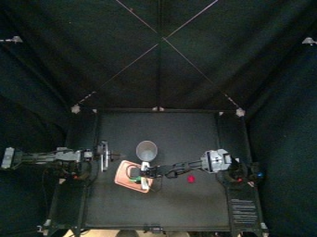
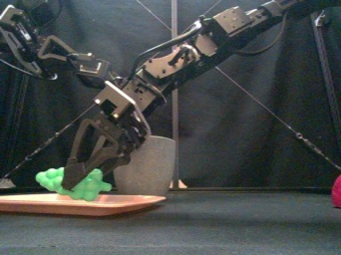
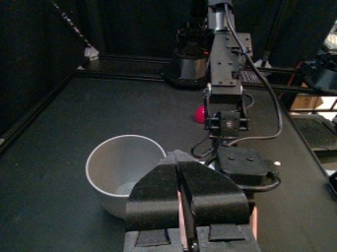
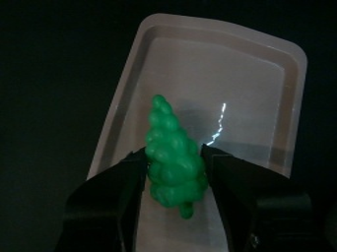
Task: Pick the green grapes then place it on the pink plate
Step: Drop green grapes on the pink plate and return to neutral
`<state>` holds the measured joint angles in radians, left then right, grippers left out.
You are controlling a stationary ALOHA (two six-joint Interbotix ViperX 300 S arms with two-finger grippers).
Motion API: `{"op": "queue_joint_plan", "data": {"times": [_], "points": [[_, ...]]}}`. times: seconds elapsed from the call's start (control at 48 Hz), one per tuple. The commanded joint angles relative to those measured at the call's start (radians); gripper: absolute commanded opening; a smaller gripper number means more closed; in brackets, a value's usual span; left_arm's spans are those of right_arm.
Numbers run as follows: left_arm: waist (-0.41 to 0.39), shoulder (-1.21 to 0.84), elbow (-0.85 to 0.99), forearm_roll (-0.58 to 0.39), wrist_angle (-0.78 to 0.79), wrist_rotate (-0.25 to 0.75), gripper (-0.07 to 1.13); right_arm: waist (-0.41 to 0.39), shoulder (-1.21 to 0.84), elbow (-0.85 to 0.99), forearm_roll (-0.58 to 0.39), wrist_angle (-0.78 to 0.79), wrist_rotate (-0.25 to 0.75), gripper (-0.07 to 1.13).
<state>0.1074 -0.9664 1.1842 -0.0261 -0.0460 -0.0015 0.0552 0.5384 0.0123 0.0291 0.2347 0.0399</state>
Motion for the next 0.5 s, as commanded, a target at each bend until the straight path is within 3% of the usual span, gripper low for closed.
{"op": "queue_joint_plan", "data": {"times": [0.021,0.188,0.5], "points": [[0.003,0.002,-0.014,0.0,-0.009,0.002,0.24,-0.003,-0.031,-0.028,0.002,-0.003,0.0,0.79],[0.003,0.002,-0.012,-0.006,-0.009,0.0,0.24,0.002,-0.034,-0.04,0.0,-0.003,0.0,0.88],[0.003,0.0,-0.014,-0.017,-0.011,0.002,0.24,0.003,-0.069,-0.066,-0.035,0.017,-0.002,0.89]]}}
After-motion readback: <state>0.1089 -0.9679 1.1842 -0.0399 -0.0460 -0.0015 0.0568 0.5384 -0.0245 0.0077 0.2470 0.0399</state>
